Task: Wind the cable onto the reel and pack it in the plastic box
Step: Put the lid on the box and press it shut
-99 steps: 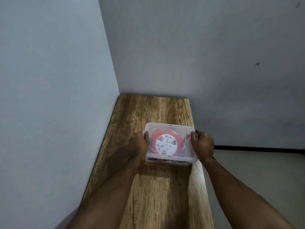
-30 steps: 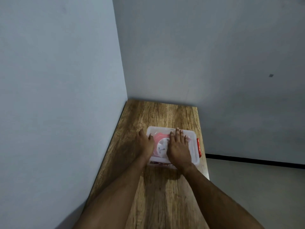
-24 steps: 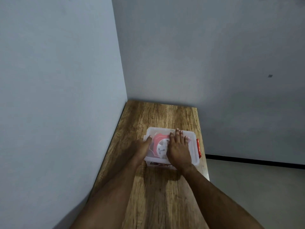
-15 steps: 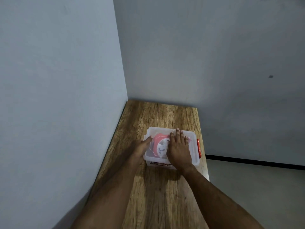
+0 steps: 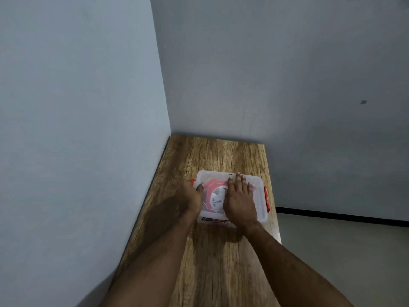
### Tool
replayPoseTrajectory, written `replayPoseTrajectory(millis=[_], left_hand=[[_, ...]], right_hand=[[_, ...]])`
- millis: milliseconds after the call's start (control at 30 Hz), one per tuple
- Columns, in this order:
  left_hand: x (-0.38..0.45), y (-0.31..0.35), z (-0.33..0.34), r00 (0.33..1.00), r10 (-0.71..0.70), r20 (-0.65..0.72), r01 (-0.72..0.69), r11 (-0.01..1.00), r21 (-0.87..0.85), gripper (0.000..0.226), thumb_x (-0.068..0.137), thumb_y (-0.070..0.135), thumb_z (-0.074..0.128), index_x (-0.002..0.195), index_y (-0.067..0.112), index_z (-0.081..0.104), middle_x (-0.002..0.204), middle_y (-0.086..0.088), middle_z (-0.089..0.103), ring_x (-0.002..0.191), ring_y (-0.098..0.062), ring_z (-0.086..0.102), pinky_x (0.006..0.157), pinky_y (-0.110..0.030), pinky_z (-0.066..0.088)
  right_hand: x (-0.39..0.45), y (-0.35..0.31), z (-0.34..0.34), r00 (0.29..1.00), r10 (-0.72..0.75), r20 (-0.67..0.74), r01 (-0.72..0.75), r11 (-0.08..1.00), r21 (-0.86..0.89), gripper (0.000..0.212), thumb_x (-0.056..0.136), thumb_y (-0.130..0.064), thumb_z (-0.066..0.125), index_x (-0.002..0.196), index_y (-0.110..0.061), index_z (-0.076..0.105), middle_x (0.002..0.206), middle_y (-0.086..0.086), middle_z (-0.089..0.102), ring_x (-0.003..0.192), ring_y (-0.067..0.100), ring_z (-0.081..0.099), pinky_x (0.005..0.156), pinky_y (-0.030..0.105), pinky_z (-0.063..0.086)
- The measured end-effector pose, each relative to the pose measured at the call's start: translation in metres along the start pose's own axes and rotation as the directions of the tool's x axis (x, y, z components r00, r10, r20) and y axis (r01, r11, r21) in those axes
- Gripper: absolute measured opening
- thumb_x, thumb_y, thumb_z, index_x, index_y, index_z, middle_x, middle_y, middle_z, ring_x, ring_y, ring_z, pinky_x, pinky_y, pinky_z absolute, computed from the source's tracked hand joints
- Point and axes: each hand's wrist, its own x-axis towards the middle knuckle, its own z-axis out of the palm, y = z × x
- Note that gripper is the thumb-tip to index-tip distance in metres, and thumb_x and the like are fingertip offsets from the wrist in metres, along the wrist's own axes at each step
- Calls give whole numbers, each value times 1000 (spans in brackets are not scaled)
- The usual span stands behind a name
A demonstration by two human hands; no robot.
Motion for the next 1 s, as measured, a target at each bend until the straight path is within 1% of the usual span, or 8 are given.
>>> replayPoseTrajectory(millis=[133,200,267,333,533,733,900,1000], left_hand=[[-2,3,5,998,56,-22,-53,992,116,31,99,31,62,119,9,68,108,-10,74,92,-24,73,74,-37,64],[-5,3,6,993,114,5,-109,938,330,45,101,32,58,137,6,56,134,-15,64,118,-30,65,96,-36,57],[-10,2,10,936,340,94,-330,751,572,68,102,29,53,157,1,24,163,-22,27,151,-37,28,123,-42,23],[-15,5,17,808,519,279,-571,574,587,71,105,30,42,159,2,5,167,-21,3,156,-33,3,124,-41,-4],[-20,-2,26,722,405,561,-692,411,593,77,104,47,39,160,5,7,168,-18,8,157,-28,6,128,-43,0],[-19,-1,20,739,433,516,-673,467,573,65,108,42,29,160,6,14,168,-16,13,157,-26,10,127,-39,1],[-17,2,4,861,444,246,-501,663,556,64,107,31,40,160,6,15,167,-15,16,156,-29,13,124,-37,2],[-9,-7,3,973,201,111,-225,935,274,68,99,38,60,155,10,33,156,-12,44,141,-32,46,113,-37,40]], right_hand=[[0,0,-1,1000,-8,-1,8,1000,1,75,97,-45,20,155,2,29,162,29,20,151,45,19,120,60,8],[0,0,1,1000,-9,3,9,1000,3,74,98,-45,24,155,2,29,162,28,20,151,44,20,120,59,8],[-1,-1,0,1000,-8,-18,8,1000,9,74,101,-47,16,153,3,33,160,29,24,149,44,24,120,61,14],[-1,-1,-1,1000,-5,-22,6,1000,21,81,104,-52,0,152,3,36,159,29,25,149,44,25,119,63,20],[-1,0,0,1000,2,8,-2,1000,30,75,102,-48,15,150,4,39,158,29,29,147,44,29,115,67,28],[1,4,-6,996,34,-79,-21,985,169,67,98,-46,27,141,-1,53,154,25,42,145,41,36,120,60,24],[-3,33,-18,929,275,-246,-238,956,171,56,92,-41,61,134,-7,51,138,21,53,133,38,43,114,52,37],[-3,51,-19,883,454,-118,-384,844,373,73,90,-44,67,146,-5,40,141,20,50,130,38,48,103,50,47]])
